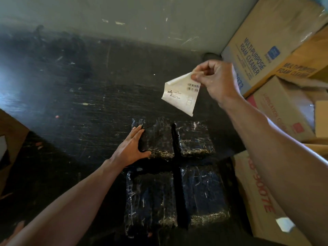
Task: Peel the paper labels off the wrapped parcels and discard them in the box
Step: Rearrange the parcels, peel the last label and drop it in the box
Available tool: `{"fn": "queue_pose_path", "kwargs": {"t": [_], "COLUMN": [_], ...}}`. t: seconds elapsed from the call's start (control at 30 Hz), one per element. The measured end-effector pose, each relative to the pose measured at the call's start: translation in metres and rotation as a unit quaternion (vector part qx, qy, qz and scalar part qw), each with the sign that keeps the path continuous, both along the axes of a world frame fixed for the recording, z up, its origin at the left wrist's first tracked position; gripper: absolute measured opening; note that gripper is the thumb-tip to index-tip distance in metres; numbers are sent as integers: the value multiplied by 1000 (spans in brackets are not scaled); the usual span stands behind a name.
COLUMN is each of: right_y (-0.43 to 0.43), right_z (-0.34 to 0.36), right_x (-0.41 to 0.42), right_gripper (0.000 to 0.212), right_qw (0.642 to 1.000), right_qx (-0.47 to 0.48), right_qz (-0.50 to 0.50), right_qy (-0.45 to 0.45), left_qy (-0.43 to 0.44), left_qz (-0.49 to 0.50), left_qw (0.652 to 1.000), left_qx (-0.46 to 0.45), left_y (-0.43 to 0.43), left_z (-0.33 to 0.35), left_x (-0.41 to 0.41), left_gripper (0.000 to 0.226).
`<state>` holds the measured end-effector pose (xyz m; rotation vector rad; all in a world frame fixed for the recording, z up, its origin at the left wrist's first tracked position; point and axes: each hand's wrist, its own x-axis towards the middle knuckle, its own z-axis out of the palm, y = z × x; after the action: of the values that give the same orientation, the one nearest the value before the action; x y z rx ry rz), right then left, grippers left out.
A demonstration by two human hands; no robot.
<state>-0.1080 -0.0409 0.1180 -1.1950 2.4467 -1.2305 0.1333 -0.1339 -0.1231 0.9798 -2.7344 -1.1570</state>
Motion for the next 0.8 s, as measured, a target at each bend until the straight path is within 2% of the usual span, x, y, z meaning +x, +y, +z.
{"fn": "queue_pose_path", "kwargs": {"t": [0.13,0.37,0.57,0.67,0.8], "right_y": [25,107,210,271,348], "right_z": [-28,-42,-30,-23,-19], "right_x": [1,-8,-40,-61,-86], "right_gripper": [12,14,14,9,29], "right_qw": [999,996,989,981,970], "right_qx": [9,30,14,-2,-11], "right_qz": [-32,-79,-150,-196,-242], "right_qy": [-17,-13,3,10,8], "left_qy": [-9,40,89,89,111], "left_qz": [8,12,-7,-25,-57], "left_qw": [1000,999,995,992,978], "left_qx": [-8,-13,47,88,166], "left_y": [6,40,99,145,215], "left_z": [18,65,96,109,121], "left_x": [4,6,-19,-47,-95], "left_gripper": [109,105,94,79,68]}}
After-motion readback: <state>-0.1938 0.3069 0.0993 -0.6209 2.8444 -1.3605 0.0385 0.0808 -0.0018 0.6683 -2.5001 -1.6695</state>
